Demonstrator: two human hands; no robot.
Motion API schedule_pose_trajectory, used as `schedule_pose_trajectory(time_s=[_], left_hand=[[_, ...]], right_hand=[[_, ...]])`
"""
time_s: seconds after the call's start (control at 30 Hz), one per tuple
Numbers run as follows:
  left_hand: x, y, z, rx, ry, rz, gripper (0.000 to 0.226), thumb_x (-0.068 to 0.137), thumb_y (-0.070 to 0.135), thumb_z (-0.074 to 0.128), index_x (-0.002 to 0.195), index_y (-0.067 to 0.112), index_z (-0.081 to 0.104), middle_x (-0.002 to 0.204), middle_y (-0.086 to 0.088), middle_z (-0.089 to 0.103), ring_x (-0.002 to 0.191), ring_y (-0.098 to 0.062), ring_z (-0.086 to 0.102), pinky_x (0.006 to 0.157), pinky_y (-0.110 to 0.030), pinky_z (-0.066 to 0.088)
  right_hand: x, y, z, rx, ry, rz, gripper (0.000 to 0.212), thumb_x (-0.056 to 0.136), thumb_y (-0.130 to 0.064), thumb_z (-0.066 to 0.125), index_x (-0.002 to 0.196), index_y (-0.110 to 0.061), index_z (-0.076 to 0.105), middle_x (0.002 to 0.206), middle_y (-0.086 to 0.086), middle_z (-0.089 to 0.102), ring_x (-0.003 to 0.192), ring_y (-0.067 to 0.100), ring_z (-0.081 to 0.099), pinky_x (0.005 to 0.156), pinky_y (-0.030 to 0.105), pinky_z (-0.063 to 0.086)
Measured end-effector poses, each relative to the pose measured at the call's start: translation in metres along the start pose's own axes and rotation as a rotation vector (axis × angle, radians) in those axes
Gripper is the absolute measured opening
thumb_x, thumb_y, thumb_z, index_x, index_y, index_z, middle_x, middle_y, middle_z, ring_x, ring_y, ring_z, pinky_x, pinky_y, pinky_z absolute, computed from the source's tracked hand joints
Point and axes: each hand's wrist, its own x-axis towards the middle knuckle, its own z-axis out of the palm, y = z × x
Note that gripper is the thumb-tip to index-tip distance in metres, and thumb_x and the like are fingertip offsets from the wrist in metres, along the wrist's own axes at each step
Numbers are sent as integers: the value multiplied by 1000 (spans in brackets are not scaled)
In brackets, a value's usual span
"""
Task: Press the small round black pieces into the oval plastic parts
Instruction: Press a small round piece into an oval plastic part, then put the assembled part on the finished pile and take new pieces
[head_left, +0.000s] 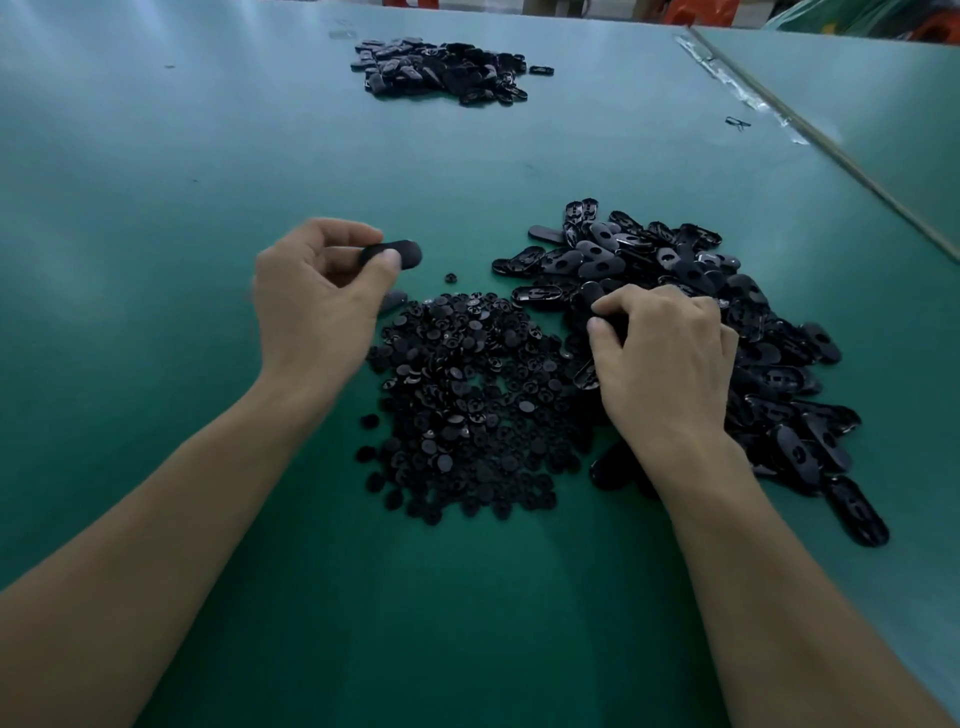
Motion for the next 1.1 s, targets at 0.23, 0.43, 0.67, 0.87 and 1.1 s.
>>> schedule_pose_trajectory(time_s=[0.23, 0.43, 0.67, 0.87, 1.1], left_hand=[[16, -21, -16, 238, 49, -42, 22, 83, 33, 74, 103, 35, 65, 73, 17, 72, 62, 5, 62, 72, -23, 47], [19, -25, -22, 418, 44, -28, 22, 79, 43, 69, 99, 36, 66, 75, 20, 69, 71, -6, 63, 82, -35, 56], [23, -31, -24, 598, 37, 61, 27, 84, 33, 74, 110, 32, 66, 109, 1, 60, 88, -15, 55, 83, -29, 47], [13, -16, -16, 481, 78, 169, 5, 89, 34, 68, 93, 31, 66, 75, 11, 60, 63, -1, 54, 65, -11, 39], [-24, 11, 13, 197, -195, 265, 8, 88, 41, 67, 81, 39, 67, 70, 9, 71, 58, -15, 66, 57, -30, 55]], right_hand=[[0, -2, 1, 152, 84, -49, 12, 98, -22, 61, 108, -21, 66, 108, -1, 67, 115, 26, 51, 99, 39, 38], [-3, -3, -1, 247, 118, -94, 4, 100, -18, 57, 103, -17, 60, 90, -4, 64, 84, 24, 62, 75, 42, 51], [1, 3, 3, 310, 144, -80, 10, 99, -18, 62, 106, -19, 70, 97, -1, 70, 80, 14, 61, 74, 21, 44], [-6, -9, 3, 507, 125, -242, 13, 89, -14, 74, 101, -13, 78, 98, -1, 72, 83, 4, 63, 82, 7, 48], [-12, -19, 7, 787, 33, -220, 22, 88, -7, 75, 108, -15, 76, 100, -2, 74, 89, 5, 70, 84, 20, 56]])
